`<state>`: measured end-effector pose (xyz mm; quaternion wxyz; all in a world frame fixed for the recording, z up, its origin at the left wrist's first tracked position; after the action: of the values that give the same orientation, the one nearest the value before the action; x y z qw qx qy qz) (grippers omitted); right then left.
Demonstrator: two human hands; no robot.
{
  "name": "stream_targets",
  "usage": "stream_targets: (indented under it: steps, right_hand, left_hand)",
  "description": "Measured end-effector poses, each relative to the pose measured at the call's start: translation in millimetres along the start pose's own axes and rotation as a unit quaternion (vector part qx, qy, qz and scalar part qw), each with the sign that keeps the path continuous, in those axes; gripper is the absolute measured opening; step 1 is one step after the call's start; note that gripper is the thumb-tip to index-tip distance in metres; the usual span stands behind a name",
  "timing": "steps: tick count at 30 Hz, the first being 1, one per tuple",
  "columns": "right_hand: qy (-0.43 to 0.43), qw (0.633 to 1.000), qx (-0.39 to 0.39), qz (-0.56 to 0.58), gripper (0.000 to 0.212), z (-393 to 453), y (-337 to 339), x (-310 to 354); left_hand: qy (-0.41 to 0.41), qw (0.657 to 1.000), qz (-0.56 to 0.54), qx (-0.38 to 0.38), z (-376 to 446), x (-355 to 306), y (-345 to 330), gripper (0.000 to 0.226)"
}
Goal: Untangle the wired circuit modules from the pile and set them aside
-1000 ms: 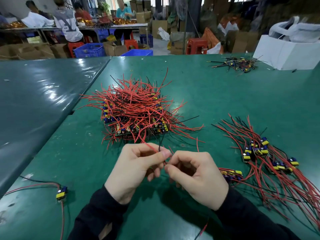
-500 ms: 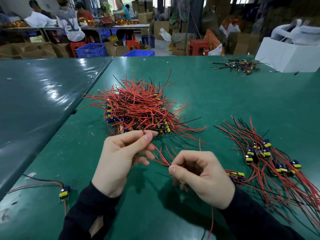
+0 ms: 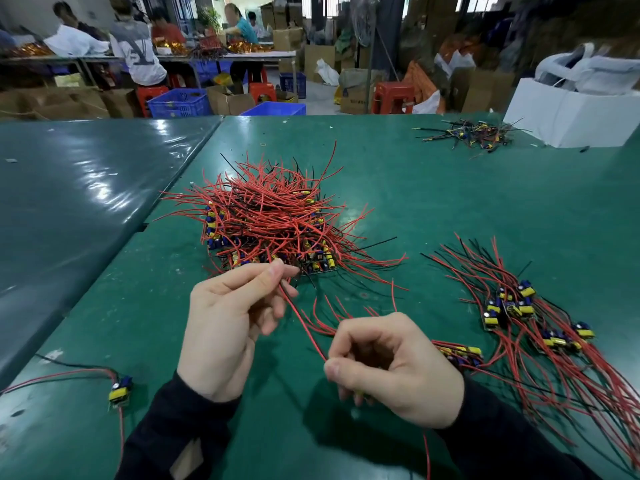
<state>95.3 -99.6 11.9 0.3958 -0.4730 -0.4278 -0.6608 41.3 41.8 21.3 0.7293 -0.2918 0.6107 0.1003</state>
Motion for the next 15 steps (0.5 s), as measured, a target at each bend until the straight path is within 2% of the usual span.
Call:
stream_targets:
  steps: [4,8,13,15]
  right_hand:
    - [0.017,0.996,-0.004,-0.084,0.021,0.3,1.8,-0.8]
    - [0.022,0.990,-0.020,-0.138,0.021,1.7,6.0,-3.7]
    - [0.044,0.976,-0.050,-0.209,0.018,2.4,7.3,-4.1]
    - [0.066,0.949,-0.052,-0.305,0.016,2.0,4.3,-2.0]
  left_hand:
    - [0.078,0.994,-0.079,0.007,0.6,7.1,0.3,0.019]
    - [0.180,0.968,-0.174,0.001,0.4,15.5,-0.8,0.018]
    - [0.214,0.946,-0.243,-0.006,1.8,16.2,3.3,0.017]
    - [0.244,0.922,-0.298,0.025,0.0,21.3,0.4,0.024]
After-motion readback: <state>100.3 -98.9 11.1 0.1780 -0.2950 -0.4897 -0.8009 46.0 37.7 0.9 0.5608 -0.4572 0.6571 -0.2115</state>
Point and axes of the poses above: each hand's wrist, its own z-axis towards the middle knuckle, its own y-axis out of the back of the hand, x = y × z, the point moved 6 cm from there along z, towards the middle knuckle, and after that the axes turned 7 degrees about x, right-handed, at the moved point
